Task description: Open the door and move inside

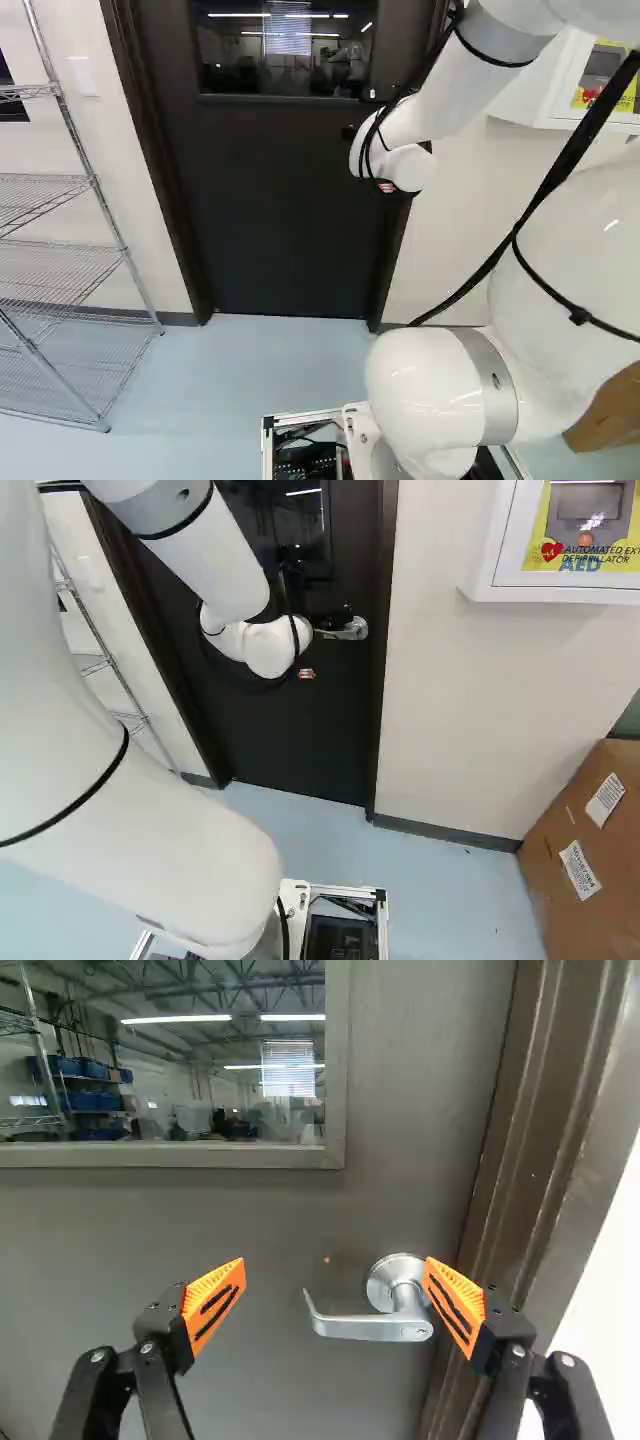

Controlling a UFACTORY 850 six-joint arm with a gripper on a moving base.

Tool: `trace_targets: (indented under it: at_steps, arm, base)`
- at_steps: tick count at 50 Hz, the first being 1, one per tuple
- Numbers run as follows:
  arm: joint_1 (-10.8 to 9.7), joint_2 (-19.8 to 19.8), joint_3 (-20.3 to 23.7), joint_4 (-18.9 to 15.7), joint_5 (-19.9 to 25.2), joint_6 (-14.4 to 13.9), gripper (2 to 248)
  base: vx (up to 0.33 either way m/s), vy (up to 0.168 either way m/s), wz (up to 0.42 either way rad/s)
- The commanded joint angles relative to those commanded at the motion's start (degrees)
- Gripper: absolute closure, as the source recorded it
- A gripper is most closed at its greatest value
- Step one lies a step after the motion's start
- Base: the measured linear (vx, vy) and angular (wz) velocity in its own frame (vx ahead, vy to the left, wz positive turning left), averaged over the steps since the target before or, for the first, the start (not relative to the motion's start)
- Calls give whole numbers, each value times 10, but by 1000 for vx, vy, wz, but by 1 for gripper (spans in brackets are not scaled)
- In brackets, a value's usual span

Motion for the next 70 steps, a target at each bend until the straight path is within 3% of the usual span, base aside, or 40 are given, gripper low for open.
trace_targets:
  at_steps: [15, 33, 57, 70]
  arm:
    - [2, -22, -39, 0, -46, 0, 3]
    - [2, -17, -52, 0, -128, 0, 3]
    - [4, -52, -68, 0, -136, 0, 3]
    - [17, -85, -85, 0, -136, 0, 3]
  base:
    - [0, 0, 0]
    - [0, 0, 0]
    - [0, 0, 0]
    - [0, 0, 0]
